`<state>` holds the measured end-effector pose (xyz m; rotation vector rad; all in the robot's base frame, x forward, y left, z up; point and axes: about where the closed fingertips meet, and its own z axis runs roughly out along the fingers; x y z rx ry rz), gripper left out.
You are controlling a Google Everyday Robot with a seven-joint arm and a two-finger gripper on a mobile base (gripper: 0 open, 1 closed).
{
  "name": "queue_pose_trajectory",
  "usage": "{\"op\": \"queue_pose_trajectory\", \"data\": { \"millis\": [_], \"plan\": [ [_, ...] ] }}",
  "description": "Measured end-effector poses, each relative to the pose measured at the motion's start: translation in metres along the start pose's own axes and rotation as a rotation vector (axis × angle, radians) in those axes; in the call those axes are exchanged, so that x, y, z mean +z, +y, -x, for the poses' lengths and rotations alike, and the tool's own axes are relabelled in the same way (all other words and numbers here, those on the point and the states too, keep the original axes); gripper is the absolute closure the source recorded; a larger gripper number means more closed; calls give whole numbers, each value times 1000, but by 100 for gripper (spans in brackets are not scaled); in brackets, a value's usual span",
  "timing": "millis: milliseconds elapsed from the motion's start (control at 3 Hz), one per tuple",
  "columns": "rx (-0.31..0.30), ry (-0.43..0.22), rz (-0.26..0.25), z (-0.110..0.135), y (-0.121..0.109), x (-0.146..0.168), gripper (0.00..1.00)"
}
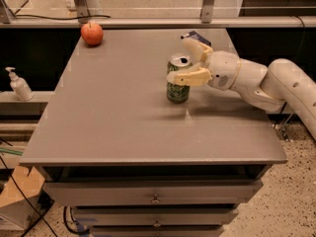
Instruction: Place green can upright
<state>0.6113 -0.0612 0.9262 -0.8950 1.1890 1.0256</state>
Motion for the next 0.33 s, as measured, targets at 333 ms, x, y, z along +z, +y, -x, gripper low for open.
{"op": "queue_pose_trajectory", "data": {
  "millis": [333],
  "plan": [
    [0, 0, 0, 0, 0, 0, 0]
  ]
}}
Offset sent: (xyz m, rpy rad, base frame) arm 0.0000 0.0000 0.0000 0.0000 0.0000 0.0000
